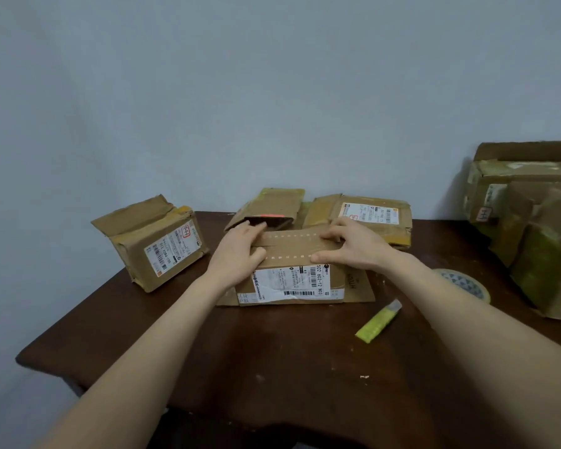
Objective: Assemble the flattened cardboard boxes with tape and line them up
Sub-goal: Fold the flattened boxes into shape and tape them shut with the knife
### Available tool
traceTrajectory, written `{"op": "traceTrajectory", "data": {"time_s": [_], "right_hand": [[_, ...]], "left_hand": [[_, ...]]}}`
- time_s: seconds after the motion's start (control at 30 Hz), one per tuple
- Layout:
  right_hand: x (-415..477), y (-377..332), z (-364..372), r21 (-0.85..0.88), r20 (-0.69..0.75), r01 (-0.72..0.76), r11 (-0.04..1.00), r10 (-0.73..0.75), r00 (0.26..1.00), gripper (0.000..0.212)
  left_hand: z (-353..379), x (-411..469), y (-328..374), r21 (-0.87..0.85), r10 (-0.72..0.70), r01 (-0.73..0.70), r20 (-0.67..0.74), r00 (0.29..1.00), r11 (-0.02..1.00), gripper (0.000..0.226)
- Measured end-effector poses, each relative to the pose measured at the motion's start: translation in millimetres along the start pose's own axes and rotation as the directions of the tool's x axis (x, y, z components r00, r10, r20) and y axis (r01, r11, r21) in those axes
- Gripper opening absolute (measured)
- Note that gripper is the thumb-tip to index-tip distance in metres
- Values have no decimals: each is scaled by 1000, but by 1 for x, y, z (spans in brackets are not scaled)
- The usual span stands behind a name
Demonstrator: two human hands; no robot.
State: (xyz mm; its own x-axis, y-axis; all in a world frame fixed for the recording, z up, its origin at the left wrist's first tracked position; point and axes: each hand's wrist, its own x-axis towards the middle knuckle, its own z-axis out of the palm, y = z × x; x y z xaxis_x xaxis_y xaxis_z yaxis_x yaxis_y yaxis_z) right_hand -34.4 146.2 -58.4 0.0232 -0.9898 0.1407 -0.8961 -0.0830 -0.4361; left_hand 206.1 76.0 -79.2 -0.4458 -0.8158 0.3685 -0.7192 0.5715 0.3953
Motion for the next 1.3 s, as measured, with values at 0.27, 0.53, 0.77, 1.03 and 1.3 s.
{"op": "traceTrajectory", "data": {"time_s": [0.27,0.53,0.77,1.03,1.3], "right_hand": [[-10,1,28,173,28,-41,984,37,999,102],[-49,-6,12,30,32,-118,993,117,993,100],[-70,-18,17,-358,38,-7,934,22,999,91],[-69,-17,21,-337,67,-15,942,40,997,99],[-89,0,-10,-1,-123,-104,995,103,987,45]], "left_hand": [[-3,5,4,-14,-145,156,305,941,988,58],[-4,-12,20,-62,-50,75,340,939,995,49],[3,-14,44,317,42,-178,393,918,932,48],[20,-20,73,397,64,-232,392,918,888,47],[17,-14,68,359,110,-287,439,892,888,46]]}}
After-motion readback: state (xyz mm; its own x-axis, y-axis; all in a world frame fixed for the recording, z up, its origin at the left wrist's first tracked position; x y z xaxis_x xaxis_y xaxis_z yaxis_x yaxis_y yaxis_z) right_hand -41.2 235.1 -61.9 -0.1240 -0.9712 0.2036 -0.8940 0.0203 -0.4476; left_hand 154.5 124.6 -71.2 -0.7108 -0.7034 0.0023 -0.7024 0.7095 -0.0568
